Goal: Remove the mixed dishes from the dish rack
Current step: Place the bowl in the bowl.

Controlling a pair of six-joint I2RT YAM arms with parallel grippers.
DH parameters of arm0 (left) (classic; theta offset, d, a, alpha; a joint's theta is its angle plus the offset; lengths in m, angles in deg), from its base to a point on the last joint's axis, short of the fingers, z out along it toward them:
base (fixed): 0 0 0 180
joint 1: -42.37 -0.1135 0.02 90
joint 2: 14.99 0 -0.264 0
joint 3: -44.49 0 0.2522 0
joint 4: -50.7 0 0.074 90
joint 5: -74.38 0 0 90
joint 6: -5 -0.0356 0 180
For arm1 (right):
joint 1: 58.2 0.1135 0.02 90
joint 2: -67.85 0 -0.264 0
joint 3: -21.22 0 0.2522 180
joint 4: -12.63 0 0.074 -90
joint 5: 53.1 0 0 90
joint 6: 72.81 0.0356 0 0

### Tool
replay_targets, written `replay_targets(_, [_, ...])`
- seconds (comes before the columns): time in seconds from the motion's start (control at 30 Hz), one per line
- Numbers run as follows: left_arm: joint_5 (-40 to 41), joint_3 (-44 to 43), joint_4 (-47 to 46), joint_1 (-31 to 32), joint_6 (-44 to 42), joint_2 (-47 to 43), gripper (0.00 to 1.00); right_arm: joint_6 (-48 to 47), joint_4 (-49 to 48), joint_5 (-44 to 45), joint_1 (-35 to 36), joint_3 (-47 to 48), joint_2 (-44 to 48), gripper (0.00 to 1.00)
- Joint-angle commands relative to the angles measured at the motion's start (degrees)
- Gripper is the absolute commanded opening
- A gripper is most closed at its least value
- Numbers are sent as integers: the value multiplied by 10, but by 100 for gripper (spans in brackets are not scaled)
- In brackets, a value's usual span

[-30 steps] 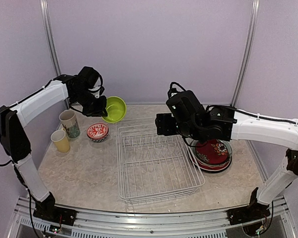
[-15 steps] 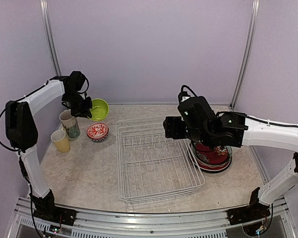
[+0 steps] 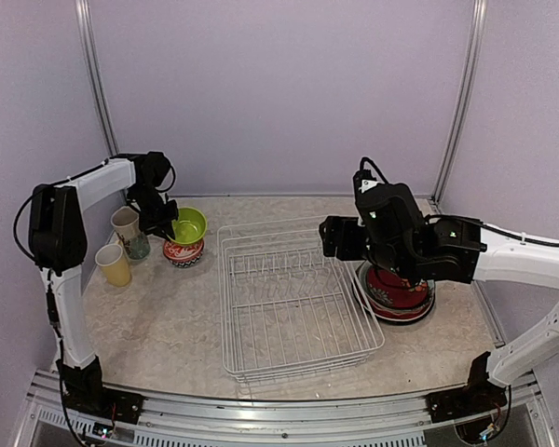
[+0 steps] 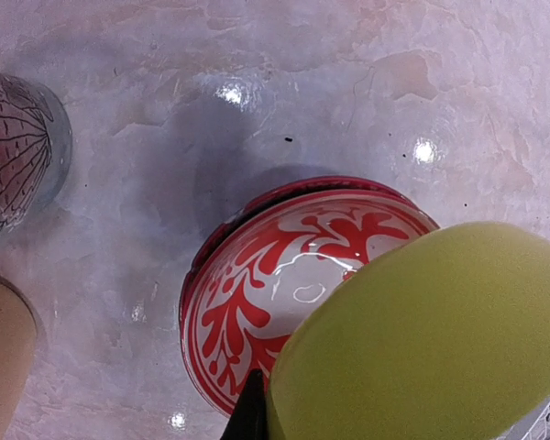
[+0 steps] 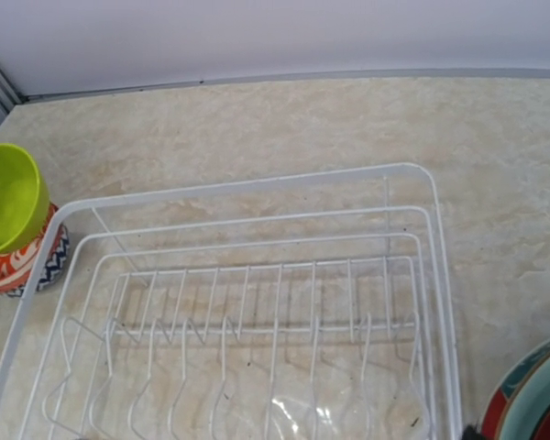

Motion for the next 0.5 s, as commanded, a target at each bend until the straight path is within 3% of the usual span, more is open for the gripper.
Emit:
replay_targets(0.0, [12,-19,16,5,1,16,8,1,-2,14,-3,-5,14,84])
replay_targets(0.2, [13,-34,35,9,1,39,11,4,-7,15,-3,-11,22,84])
replay_targets(0.47, [15,-31,32,9,-3,18,31,5,-5,13,-3,-8,16,84])
